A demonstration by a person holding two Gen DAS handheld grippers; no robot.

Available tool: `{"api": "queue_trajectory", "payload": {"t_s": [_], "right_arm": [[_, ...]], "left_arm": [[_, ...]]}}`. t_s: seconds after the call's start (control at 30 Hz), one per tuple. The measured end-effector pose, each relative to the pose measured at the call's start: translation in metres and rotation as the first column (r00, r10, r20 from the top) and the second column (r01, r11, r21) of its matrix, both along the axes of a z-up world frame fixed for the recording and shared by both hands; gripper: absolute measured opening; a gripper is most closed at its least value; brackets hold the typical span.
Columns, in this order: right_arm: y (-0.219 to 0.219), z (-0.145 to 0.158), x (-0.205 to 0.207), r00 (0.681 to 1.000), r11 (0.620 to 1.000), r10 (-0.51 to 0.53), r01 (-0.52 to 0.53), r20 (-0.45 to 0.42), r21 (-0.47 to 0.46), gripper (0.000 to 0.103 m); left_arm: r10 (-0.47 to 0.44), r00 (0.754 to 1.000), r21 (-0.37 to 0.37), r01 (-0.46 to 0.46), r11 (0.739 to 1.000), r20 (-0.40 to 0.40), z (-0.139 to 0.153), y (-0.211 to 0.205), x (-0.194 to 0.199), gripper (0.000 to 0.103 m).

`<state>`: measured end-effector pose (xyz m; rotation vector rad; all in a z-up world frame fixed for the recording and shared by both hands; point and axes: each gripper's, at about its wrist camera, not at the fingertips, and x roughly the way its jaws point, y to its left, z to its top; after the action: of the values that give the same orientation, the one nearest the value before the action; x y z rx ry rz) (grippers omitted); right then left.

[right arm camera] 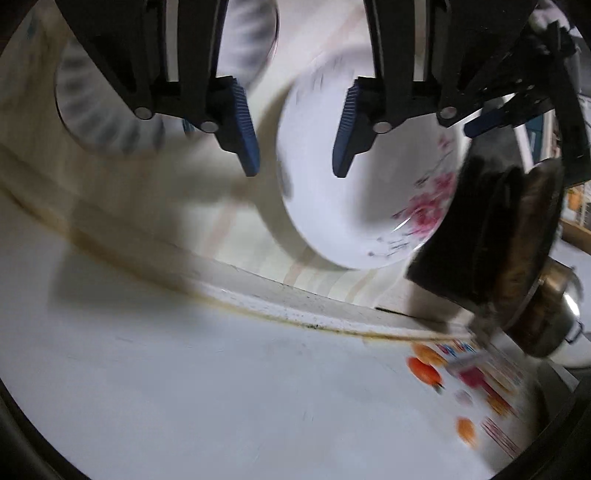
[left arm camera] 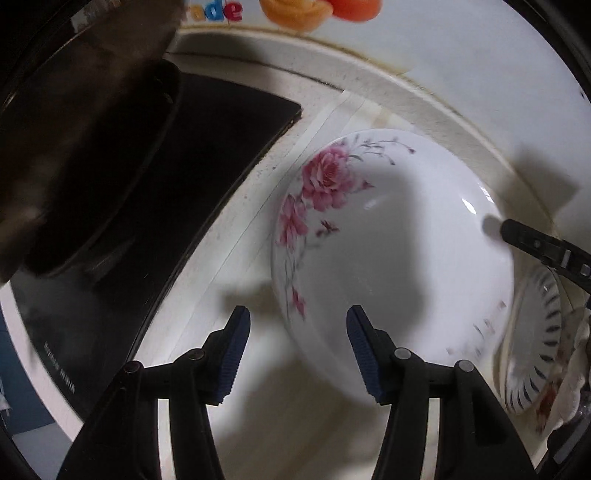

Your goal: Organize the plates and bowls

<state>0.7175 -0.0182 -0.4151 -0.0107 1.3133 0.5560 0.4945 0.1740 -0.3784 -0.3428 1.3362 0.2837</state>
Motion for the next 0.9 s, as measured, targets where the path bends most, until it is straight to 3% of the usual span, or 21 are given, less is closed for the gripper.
{"api": "queue_trajectory", "payload": {"t_s": [0.07, 0.13, 0.4, 0.67, 0.9], "right_arm": [[0.013, -0.02, 0.015, 0.999, 1.0, 0.017, -0.017, -0.036, -0.015, 0.03], [0.015, -0.034, 0.019, 0.998, 0.999, 0.016, -0.018, -0.06, -0.032, 0.021], [0.009, -0.04, 0.016, 0.996, 1.0, 0.002, -0.003, -0.086, -0.017, 0.019], [-0.023, 0.0, -0.029, 0.997, 0.999, -0.046, 0.047, -0.065, 0.018, 0.02], [-0.087, 0.053, -0.1, 0.989, 0.989, -0.147, 0.148, -0.021, 0.021, 0.02]], "left_arm": [[-0.01, 1.0, -0.014, 0.01, 1.0, -0.006, -0.008, 0.003, 0.006, 0.029], [0.003, 1.0, -0.027, -0.003, 1.0, 0.007, -0.009, 0.007, 0.009, 0.028], [-0.01, 1.0, -0.028, 0.011, 1.0, 0.03, 0.006, 0.004, -0.005, 0.028], [-0.091, 0.992, -0.039, 0.094, 0.995, 0.087, 0.05, -0.006, -0.028, 0.028], [-0.243, 0.962, -0.032, 0.249, 0.968, 0.127, 0.094, -0.059, -0.065, 0.028]]}}
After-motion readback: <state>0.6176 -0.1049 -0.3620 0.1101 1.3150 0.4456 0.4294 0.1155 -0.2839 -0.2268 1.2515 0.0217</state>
